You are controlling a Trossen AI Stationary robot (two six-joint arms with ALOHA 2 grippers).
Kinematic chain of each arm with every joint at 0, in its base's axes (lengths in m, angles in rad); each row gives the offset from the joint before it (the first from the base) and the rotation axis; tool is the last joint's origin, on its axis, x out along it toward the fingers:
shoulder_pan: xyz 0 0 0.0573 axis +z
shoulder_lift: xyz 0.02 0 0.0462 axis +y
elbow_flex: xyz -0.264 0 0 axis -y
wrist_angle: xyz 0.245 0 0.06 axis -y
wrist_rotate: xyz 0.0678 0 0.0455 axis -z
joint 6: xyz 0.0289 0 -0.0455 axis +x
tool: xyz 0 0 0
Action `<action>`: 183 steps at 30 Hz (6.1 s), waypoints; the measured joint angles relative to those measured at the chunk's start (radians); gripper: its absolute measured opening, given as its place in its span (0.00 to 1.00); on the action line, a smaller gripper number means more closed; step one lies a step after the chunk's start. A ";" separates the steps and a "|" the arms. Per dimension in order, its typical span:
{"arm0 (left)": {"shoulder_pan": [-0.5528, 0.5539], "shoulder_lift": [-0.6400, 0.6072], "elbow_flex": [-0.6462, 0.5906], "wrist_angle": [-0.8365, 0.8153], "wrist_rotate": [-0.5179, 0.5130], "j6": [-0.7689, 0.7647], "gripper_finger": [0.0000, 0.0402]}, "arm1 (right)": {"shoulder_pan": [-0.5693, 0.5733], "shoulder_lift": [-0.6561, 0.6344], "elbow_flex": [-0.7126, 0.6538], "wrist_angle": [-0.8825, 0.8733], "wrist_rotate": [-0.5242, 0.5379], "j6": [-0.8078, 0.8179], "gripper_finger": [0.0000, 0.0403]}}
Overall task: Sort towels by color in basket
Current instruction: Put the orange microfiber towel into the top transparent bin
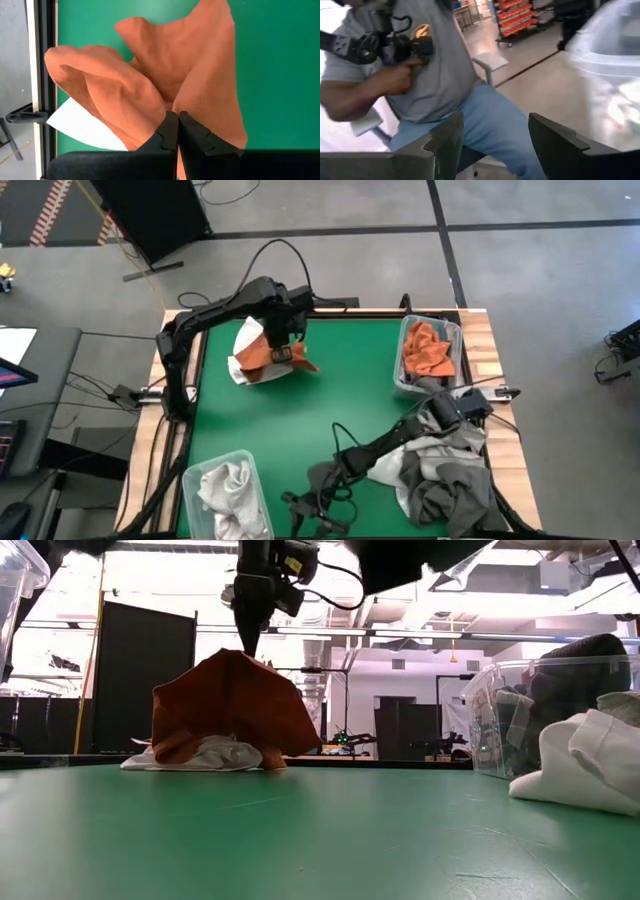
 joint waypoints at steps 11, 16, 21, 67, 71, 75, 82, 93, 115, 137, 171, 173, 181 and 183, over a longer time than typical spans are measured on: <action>-0.035 0.000 0.000 0.000 0.000 -0.025 0.00 | 0.078 0.000 0.093 0.002 0.188 -0.068 0.62; -0.054 0.000 0.000 0.000 0.000 -0.030 0.00 | 0.079 0.000 0.115 0.005 0.301 -0.047 0.62; -0.070 0.000 0.000 0.000 -0.001 -0.039 0.00 | 0.097 0.000 0.134 0.006 0.354 -0.044 0.62; -0.103 -0.001 0.000 0.000 0.000 -0.042 0.00 | -0.050 0.243 0.379 -0.026 0.330 0.085 0.62; -0.106 -0.001 0.000 0.000 -0.005 -0.042 0.00 | -0.070 0.229 0.398 -0.136 0.264 0.116 0.62; -0.119 -0.008 -0.001 0.001 -0.028 -0.017 0.00 | -0.066 0.156 0.397 -0.480 0.244 0.065 0.62; -0.161 -0.015 0.082 0.001 -0.034 0.001 0.00 | -0.002 0.018 0.398 -0.970 0.540 -0.078 0.62; -0.342 -0.030 0.357 0.023 0.071 0.001 0.00 | 0.055 -0.115 0.397 -1.385 0.891 0.039 0.62; -0.389 -0.064 -0.221 0.232 0.055 -0.039 0.00 | 0.218 -0.208 0.397 -1.583 1.083 0.294 0.62; -0.245 -0.022 -0.448 0.561 0.102 -0.052 0.90 | 0.272 -0.208 0.397 -1.594 1.130 0.315 0.62; -0.269 0.172 -0.521 0.651 0.148 0.070 0.03 | 0.301 -0.207 0.383 -1.596 1.156 0.391 0.62; -0.269 0.172 -0.475 0.613 0.138 0.080 0.02 | 0.303 -0.207 0.383 -1.597 1.156 0.393 0.62; -0.269 0.115 -0.172 0.550 0.087 0.152 0.01 | 0.304 -0.207 0.383 -1.624 1.187 0.463 0.62; -0.269 0.116 -0.089 0.563 0.088 0.182 0.01 | 0.305 -0.207 0.376 -1.639 1.226 0.510 0.62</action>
